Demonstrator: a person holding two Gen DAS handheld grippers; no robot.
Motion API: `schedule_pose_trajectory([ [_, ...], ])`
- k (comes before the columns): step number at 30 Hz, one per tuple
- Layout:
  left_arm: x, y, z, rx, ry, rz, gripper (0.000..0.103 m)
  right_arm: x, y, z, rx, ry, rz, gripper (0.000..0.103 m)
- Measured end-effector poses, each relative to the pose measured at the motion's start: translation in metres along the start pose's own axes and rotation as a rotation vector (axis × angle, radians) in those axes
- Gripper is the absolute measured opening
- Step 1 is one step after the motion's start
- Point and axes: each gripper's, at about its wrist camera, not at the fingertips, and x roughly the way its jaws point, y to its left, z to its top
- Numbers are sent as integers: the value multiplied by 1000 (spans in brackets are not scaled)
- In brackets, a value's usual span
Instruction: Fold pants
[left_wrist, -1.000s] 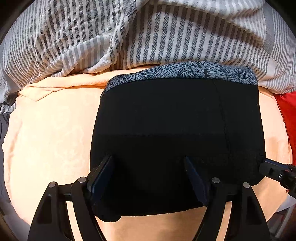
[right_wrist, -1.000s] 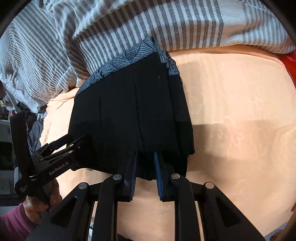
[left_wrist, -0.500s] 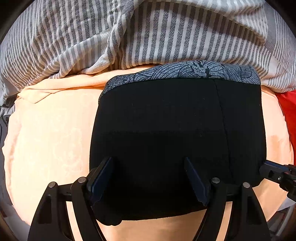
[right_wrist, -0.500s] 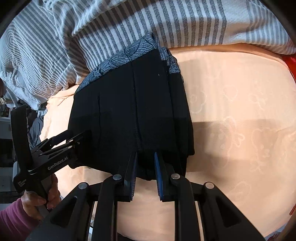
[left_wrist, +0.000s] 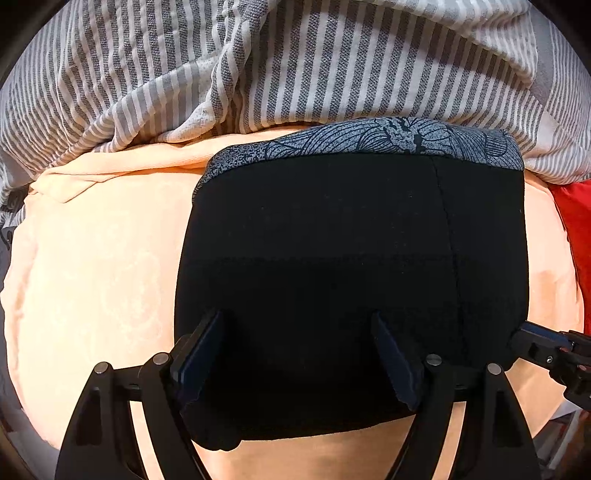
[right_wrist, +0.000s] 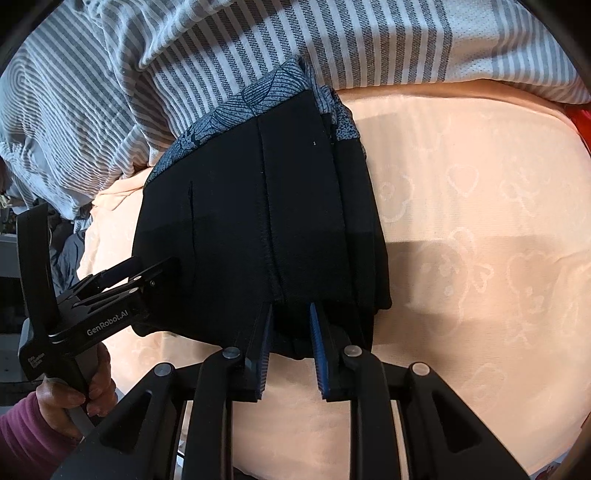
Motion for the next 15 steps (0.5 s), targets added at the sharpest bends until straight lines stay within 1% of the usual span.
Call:
schedule_pose_trajectory([
  [2, 0, 0, 0, 1, 1, 2, 84, 0, 1, -1, 2, -5, -1, 24],
  [3, 2, -1, 0, 4, 7, -8, 93, 0, 1, -1, 3, -8, -2, 24],
  [4, 5, -3, 1, 17, 22, -18, 97, -1, 1, -1, 6, -11, -2, 24],
  [6, 7, -5, 1, 34, 24, -2, 97, -2, 0, -3, 11, -15, -4, 24],
  [9, 8, -4, 1, 31, 27, -7, 97, -3, -1, -6, 13, -16, -9, 24],
  [12, 6, 0, 3, 17, 27, -22, 96, -7, 0, -5, 19, -12, -10, 24],
  [15, -4, 8, 4, -1, 14, -19, 96, -13, 2, -2, 21, -18, -13, 25],
])
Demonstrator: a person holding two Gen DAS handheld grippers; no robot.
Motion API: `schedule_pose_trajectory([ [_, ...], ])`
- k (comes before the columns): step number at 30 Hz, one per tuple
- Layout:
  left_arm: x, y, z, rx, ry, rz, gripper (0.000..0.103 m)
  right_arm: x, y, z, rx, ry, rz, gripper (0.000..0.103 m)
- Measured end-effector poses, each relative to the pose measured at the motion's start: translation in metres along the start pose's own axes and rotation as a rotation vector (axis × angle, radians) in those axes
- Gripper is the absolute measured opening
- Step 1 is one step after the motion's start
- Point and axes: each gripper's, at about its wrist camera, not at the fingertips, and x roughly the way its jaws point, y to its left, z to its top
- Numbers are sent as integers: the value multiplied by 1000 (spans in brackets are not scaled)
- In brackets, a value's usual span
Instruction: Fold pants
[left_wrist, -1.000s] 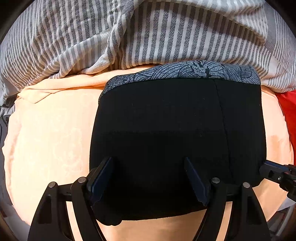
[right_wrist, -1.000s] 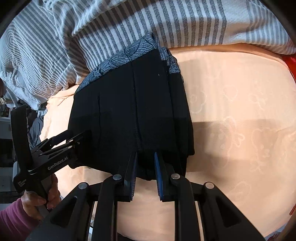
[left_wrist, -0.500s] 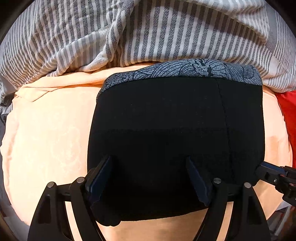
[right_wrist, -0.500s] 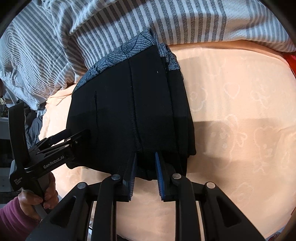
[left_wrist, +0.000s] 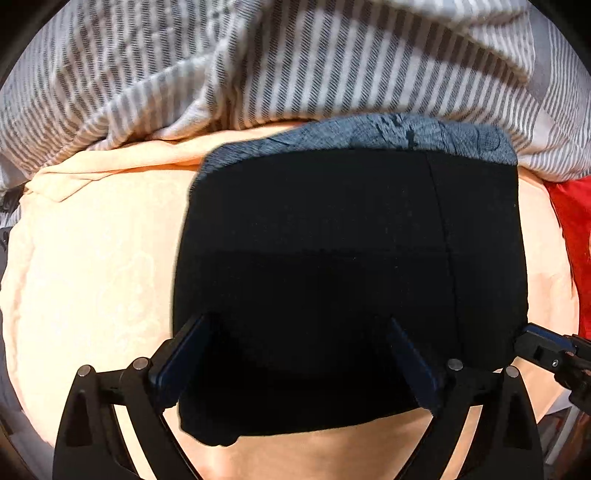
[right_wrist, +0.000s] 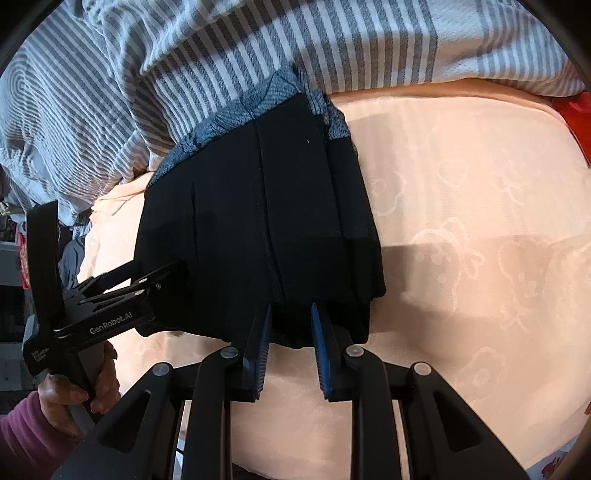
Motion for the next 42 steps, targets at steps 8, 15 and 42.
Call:
schedule_pose_trajectory([
  [8, -10, 62, 16, -126, -26, 7, 96, -5, -12, 8, 39, -22, -20, 41],
  [15, 9, 91, 11, -186, 45, -22, 96, 3, -13, 8, 44, 5, -25, 49],
  [42, 84, 110, 60, -124, 205, -390, 96, 36, -73, 60, 86, 67, 342, 79],
])
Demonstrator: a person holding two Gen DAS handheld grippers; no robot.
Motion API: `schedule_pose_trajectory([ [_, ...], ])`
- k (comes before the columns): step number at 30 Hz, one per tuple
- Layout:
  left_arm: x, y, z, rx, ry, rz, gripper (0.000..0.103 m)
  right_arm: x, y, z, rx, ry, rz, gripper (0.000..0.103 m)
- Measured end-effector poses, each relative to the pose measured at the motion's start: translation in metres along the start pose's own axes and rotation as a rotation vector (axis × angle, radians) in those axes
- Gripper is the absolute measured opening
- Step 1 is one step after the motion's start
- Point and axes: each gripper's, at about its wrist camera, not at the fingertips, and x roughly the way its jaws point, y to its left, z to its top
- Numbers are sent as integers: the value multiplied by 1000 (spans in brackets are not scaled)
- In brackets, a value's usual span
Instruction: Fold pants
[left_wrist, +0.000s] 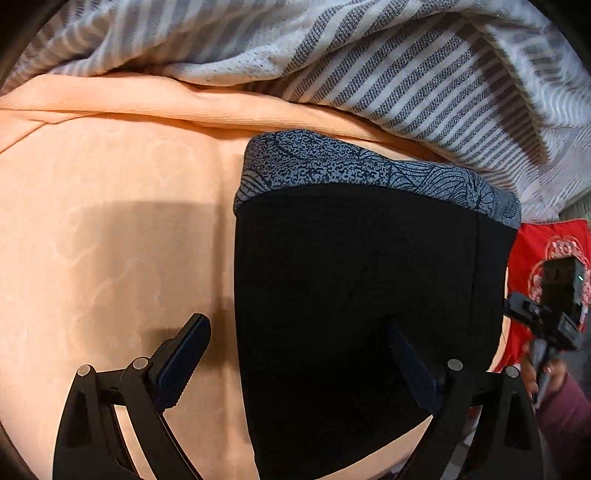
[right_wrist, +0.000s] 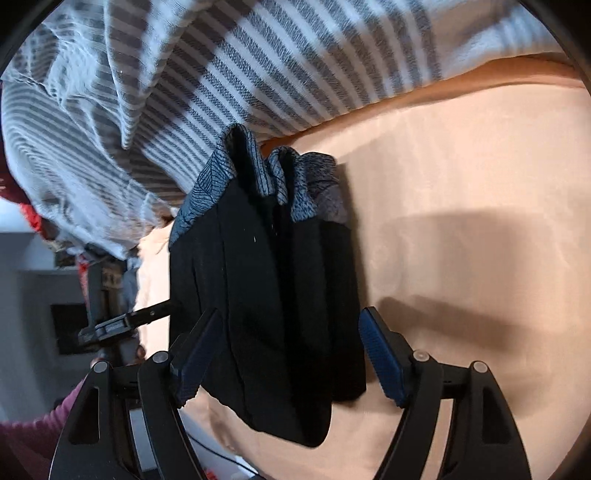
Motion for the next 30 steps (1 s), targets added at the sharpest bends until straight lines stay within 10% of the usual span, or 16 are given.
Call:
schedule_pose_trajectory([
  [25, 38, 14, 26, -81, -16, -130, 102, 31, -34, 26, 30, 119, 209, 81],
  [30, 18, -4, 13, -59, -70, -84, 86, 22, -32, 20, 104, 104, 215, 61],
])
